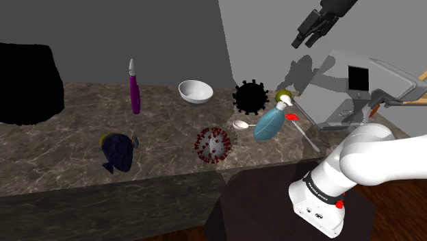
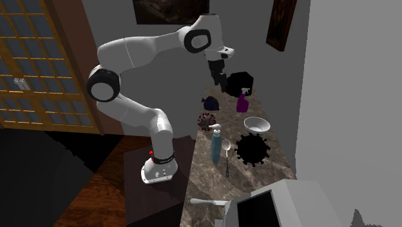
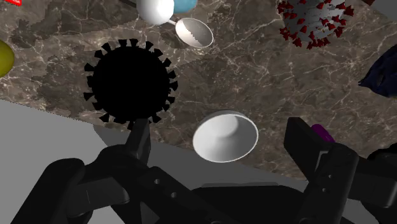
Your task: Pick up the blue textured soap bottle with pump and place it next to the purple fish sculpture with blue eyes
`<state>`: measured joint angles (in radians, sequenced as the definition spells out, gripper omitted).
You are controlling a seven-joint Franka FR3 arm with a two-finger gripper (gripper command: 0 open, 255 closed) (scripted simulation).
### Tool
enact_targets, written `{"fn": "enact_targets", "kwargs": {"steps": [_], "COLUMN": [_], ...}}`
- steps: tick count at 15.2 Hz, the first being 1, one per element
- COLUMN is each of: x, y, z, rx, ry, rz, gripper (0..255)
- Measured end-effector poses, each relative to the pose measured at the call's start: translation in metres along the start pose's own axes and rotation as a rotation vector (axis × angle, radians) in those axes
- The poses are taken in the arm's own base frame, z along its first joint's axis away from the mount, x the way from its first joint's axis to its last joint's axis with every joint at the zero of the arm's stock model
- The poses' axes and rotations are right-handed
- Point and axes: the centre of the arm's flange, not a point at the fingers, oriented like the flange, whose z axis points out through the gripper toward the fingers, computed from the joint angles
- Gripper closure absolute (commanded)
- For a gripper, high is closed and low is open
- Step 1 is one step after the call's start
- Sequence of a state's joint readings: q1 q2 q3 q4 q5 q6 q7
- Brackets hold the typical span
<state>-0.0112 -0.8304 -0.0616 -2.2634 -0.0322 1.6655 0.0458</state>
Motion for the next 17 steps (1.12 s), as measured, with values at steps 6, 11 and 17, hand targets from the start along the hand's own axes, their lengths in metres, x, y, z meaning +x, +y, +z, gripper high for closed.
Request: {"fn": "enact_targets", "kwargs": {"steps": [6, 11, 17], "x": [-0.026, -0.055, -0.091], "y": [0.009, 0.022, 0.041], "z": [0.045, 0.101, 0.167], "rx": [-0.021, -0.047, -0.076], "ry": [0.011, 0.026, 0.042], "rz": [-0.008, -0.019, -0.031], "gripper": [0, 0, 0]}}
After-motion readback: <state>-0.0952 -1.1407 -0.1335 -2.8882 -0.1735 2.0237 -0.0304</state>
